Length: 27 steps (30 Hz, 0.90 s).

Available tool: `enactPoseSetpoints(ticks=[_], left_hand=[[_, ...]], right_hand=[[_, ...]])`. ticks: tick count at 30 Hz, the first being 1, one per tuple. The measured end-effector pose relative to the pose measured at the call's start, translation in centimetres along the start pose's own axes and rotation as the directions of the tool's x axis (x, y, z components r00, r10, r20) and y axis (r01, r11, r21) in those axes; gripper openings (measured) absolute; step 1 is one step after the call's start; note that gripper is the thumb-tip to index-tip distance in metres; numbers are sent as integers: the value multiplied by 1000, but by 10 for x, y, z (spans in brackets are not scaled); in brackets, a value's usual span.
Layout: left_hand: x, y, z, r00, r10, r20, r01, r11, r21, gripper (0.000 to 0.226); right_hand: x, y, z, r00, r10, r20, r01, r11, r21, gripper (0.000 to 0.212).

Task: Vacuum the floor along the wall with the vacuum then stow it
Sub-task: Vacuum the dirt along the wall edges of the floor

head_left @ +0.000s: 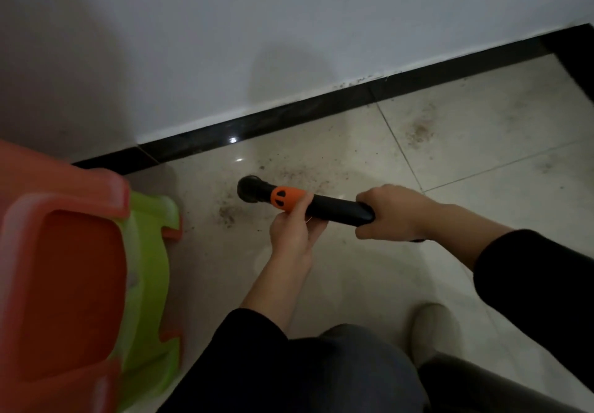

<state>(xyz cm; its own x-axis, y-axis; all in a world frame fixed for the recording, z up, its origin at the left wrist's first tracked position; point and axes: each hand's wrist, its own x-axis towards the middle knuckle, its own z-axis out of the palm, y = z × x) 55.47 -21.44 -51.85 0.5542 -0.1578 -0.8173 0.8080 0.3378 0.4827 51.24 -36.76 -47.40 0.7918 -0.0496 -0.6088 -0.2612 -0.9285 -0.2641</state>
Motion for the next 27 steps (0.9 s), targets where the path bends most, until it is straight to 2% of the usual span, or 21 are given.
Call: enactPoseSetpoints(ticks=[4, 10, 21, 27], left_hand=[[-4, 13, -36, 1000, 26, -8, -27, 998, -61, 12], [-8, 20, -67, 999, 41, -20, -43, 992, -116, 15], [-16, 13, -111, 990, 12, -139, -40, 978, -203, 14], [-14, 12, -119, 984, 24, -178, -60, 979, -197, 15]], right_hand=[[-7, -12, 14, 998, -10, -69, 13, 999, 48, 22], [-8, -31, 23, 984, -145, -106, 154, 985, 82, 26], [7, -55, 39, 947, -320, 10, 319, 945, 68, 30], [15, -59, 44, 935, -353, 30, 349, 932, 95, 27]])
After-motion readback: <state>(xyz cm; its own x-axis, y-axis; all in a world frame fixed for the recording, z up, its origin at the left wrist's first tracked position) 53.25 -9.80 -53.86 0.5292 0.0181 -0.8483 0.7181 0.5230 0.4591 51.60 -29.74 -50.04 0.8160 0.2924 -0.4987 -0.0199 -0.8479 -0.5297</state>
